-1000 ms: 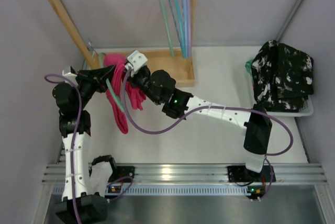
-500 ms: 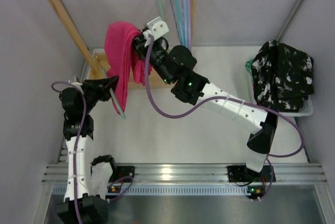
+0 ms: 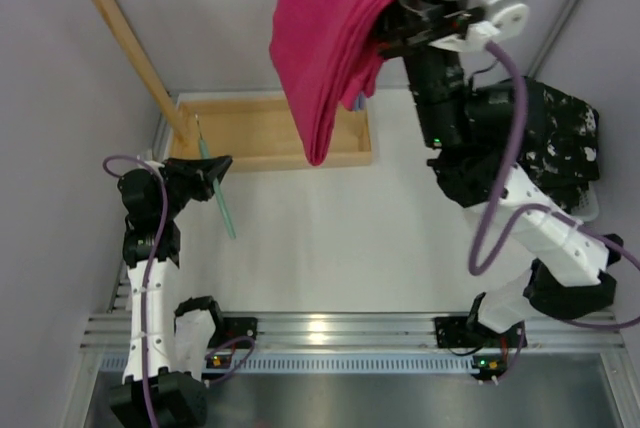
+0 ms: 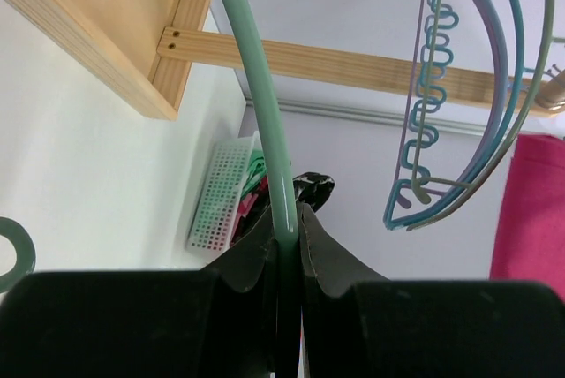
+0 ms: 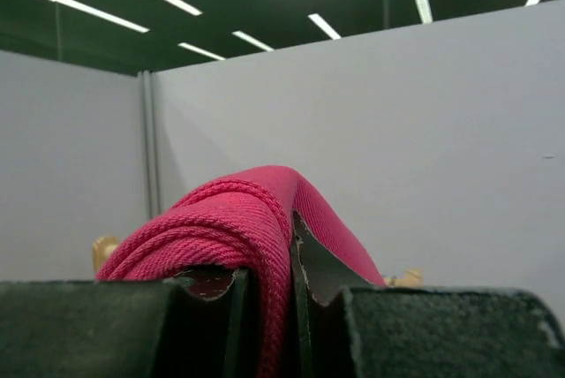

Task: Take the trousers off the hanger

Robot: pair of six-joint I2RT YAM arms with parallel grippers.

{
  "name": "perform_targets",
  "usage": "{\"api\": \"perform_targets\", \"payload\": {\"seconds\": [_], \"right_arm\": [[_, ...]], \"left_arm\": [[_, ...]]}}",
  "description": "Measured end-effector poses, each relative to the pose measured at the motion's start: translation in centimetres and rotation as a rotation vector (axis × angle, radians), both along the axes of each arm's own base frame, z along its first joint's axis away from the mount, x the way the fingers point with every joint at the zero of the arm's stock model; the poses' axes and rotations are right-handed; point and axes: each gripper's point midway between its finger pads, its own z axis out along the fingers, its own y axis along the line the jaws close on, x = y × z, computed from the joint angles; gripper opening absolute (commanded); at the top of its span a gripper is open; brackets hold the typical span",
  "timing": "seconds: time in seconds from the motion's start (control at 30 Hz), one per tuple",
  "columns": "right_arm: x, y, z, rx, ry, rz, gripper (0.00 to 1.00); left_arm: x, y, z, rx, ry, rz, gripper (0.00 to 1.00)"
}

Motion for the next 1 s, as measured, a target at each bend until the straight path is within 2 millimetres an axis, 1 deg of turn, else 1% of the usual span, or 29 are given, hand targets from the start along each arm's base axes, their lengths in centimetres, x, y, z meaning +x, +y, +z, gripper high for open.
{"api": "perform_targets", "payload": {"seconds": [0.07, 0.13, 0.23, 0.27, 0.33, 0.4, 0.43, 0.53, 0.6, 0.63, 0.7, 0.87, 1.0], "right_arm": [[-1.3, -3.9, 1.3, 0.039, -0.015, -0.054, 0.00], [-2.4, -7.7, 2.0, 0.077, -0.012, -0.105, 0.00], [-2.8, -13.6, 1.9, 0.110, -0.004, -0.206, 0.00], [-2.6, -16.0, 1.5, 0.121, 0.005, -0.268, 0.00], [-2.3, -20.3, 0.3, 0.136, 0.027, -0.400, 0.00], [-2.2, -24.1, -1.7, 0.134, 0.063, -0.535, 0.00], [-2.5, -26.1, -2.8, 0.136, 0.075, -0.605, 0.00], [-2.9, -30.7, -6.4, 0.114, 0.156, -0.806, 0.00], [-3.6, -33.5, -8.5, 0.107, 0.219, -0.939, 0.00], [-4.3, -35.0, -9.7, 0.100, 0.251, -1.015, 0.00], [-5.3, -37.0, -11.6, 0.080, 0.307, -1.129, 0.00], [-7.9, -41.0, -15.5, 0.031, 0.420, -1.387, 0.00], [-8.8, -43.4, -18.4, -0.020, 0.502, -1.566, 0.00]], "left_arm": [[-0.1, -0.2, 0.0, 0.016, -0.008, -0.015, 0.00], [-0.2, -0.3, 0.0, 0.028, -0.015, -0.023, 0.00], [-0.3, -0.5, 0.4, 0.050, -0.031, -0.037, 0.00], [-0.4, -0.5, 0.6, 0.058, -0.039, -0.041, 0.00], [-0.4, -0.9, 1.1, 0.071, -0.055, -0.057, 0.00], [-0.5, -1.3, 1.7, 0.087, -0.074, -0.079, 0.00], [-0.6, -1.6, 1.9, 0.097, -0.085, -0.088, 0.00], [-0.8, -2.4, 3.1, 0.127, -0.124, -0.121, 0.00], [-0.8, -2.8, 4.1, 0.141, -0.150, -0.137, 0.00], [-0.8, -2.8, 4.5, 0.148, -0.164, -0.141, 0.00], [-0.6, -2.9, 5.0, 0.155, -0.178, -0.146, 0.00], [-0.3, -3.1, 4.7, 0.151, -0.165, -0.154, 0.00], [-0.3, -3.4, 4.7, 0.150, -0.164, -0.165, 0.00]]}}
